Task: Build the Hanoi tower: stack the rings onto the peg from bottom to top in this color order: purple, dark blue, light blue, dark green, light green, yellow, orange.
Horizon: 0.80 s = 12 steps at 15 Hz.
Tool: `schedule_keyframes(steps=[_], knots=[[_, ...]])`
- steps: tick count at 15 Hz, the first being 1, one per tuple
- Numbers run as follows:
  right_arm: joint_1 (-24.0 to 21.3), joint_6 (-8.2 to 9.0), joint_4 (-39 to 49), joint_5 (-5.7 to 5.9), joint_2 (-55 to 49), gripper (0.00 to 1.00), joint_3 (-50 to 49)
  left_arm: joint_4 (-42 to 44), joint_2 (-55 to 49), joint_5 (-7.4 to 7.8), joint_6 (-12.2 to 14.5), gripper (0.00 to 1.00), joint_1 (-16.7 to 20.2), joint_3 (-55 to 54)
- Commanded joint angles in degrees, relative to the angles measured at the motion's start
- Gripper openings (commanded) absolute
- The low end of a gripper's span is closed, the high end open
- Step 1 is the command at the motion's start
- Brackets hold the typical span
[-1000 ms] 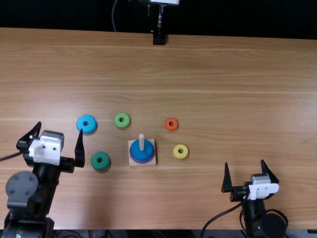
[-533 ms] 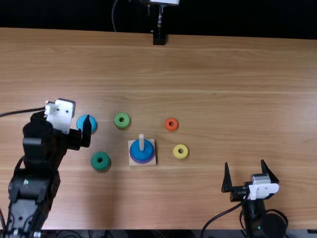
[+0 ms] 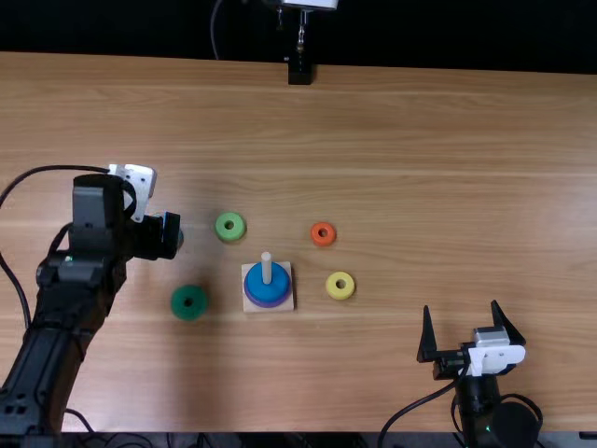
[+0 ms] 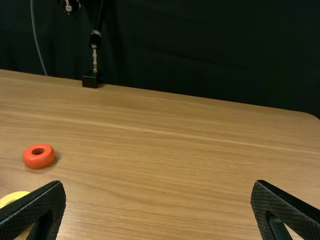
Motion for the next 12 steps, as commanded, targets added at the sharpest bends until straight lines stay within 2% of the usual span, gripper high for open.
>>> schedule_keyframes(steps=[1, 2, 3, 7, 10, 11, 12], knots=[[-0.59, -0.16, -0.02, 0.41, -0.71, 1.0, -0.88, -1.3, 2.57, 0.32, -4.76, 1.0, 0.57, 3.15], [-0.59, -0.16, -0.02, 0.41, -0.71, 1.0, -0.88, -2.25, 4.42, 0.22, -7.18, 1.0, 0.57, 4.29], [-0.51, -0.16, -0.02, 0.41, -0.71, 1.0, -0.88, -3.72, 5.91, 0.22, -8.24, 1.0, 0.57, 5.7], [-0.59, -0.16, -0.02, 0.41, -0.71, 1.0, -0.88, -11.84, 11.45, 0.01, -7.82, 1.0, 0.39, 10.62], [-0.51, -0.16, -0.02, 0.41, -0.71, 1.0, -0.88, -12.48, 14.18, 0.01, -7.29, 1.0, -0.13, 11.59], [-0.59, -0.16, -0.02, 0.41, -0.71, 1.0, -0.88, -12.48, 15.05, -0.1, -6.87, 1.0, -0.22, 12.02], [-0.51, -0.16, -0.02, 0.41, -0.71, 1.0, -0.88, -12.48, 15.76, -0.2, -5.28, 1.0, -0.66, 12.46]])
